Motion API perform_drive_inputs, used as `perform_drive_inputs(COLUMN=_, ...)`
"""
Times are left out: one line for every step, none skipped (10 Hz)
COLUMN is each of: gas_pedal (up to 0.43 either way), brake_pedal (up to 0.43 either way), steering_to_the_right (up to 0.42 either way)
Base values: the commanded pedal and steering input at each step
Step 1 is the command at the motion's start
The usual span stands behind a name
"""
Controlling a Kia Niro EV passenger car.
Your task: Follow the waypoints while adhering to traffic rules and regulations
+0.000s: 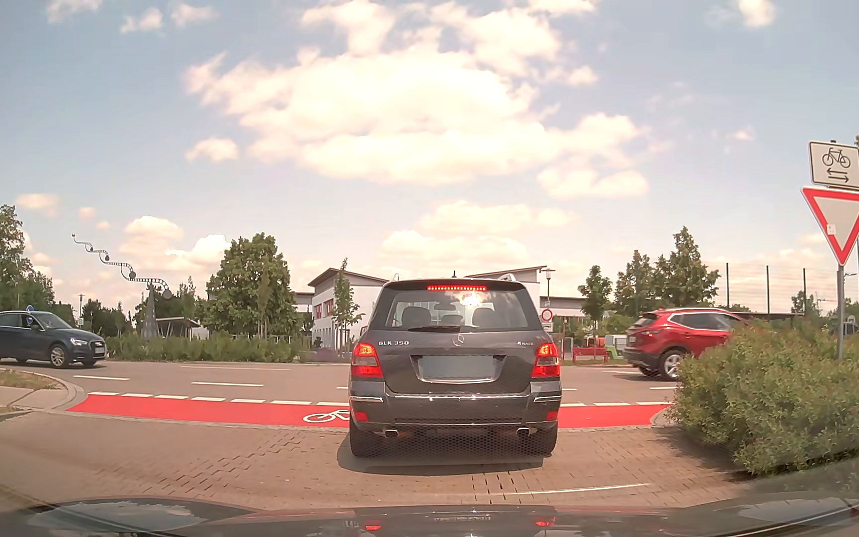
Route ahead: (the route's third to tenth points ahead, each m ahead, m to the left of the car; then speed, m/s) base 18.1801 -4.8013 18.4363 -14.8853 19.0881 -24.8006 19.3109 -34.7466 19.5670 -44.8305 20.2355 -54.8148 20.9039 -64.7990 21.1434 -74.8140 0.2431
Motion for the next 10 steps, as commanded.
perform_drive_inputs(gas_pedal=0.000, brake_pedal=0.012, steering_to_the_right=-0.009)
perform_drive_inputs(gas_pedal=0.000, brake_pedal=0.012, steering_to_the_right=-0.009)
perform_drive_inputs(gas_pedal=0.000, brake_pedal=0.012, steering_to_the_right=-0.009)
perform_drive_inputs(gas_pedal=0.000, brake_pedal=0.012, steering_to_the_right=-0.009)
perform_drive_inputs(gas_pedal=0.000, brake_pedal=0.012, steering_to_the_right=-0.009)
perform_drive_inputs(gas_pedal=0.000, brake_pedal=0.012, steering_to_the_right=-0.009)
perform_drive_inputs(gas_pedal=0.000, brake_pedal=0.012, steering_to_the_right=-0.009)
perform_drive_inputs(gas_pedal=0.000, brake_pedal=0.012, steering_to_the_right=-0.009)
perform_drive_inputs(gas_pedal=0.000, brake_pedal=0.012, steering_to_the_right=-0.009)
perform_drive_inputs(gas_pedal=0.000, brake_pedal=0.012, steering_to_the_right=-0.009)
